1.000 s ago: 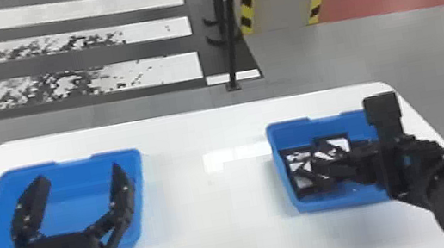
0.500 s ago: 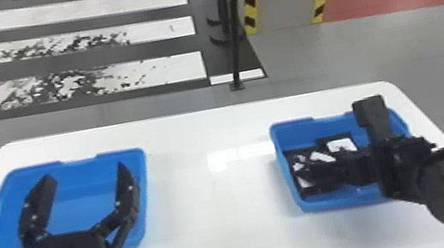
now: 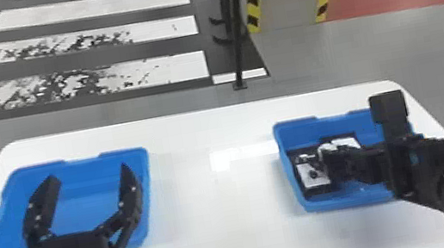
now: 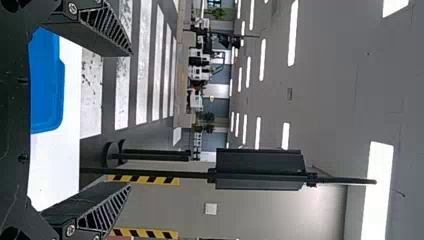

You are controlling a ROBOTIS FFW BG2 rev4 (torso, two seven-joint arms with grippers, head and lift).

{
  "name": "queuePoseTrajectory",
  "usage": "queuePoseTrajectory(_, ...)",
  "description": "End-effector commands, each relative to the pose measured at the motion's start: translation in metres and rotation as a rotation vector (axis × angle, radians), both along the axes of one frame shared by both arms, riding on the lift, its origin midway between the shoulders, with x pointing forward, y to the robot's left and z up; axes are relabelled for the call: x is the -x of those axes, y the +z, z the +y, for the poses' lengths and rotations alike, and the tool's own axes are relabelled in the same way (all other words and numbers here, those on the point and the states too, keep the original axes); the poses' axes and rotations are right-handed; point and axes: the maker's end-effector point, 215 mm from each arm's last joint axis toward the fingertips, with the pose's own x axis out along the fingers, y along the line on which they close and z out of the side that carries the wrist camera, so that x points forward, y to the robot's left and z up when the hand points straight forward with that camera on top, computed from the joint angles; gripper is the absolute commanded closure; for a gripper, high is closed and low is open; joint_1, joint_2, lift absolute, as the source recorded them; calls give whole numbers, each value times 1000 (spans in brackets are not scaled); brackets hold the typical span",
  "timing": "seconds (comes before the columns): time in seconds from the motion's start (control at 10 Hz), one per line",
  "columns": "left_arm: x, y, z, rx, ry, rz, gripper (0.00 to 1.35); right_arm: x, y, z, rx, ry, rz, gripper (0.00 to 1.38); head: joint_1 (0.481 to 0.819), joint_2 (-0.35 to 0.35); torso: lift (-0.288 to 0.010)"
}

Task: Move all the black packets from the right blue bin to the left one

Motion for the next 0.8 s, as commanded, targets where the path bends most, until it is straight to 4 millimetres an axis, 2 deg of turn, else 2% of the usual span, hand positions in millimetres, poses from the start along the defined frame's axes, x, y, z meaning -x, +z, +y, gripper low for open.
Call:
queuePoseTrajectory(0.0,1,2,0,2,0,-7,108,-3,29,-12,-4,-32,-77,1200,695,-75,-140)
queuePoseTrajectory(0.2,2,3,1,2,2,-17,108,-9,63,-22,-56,-66,-171,1200,695,-90,-140)
queuePoseTrajectory(0.3,3,4,2,2,4,-27,108,-11,69,-6,-152,-50,-193,1200,695,-98,-140)
queuePoseTrajectory(0.5,4,7,2,2,8,-60,108,-15,83,41,-433,-3,-202,1200,695,-82,-140)
queuePoseTrajectory(0.7,2,7,-1,-10,5,-64,108,-13,105,114,-720,109,-171,1200,695,-18,-140)
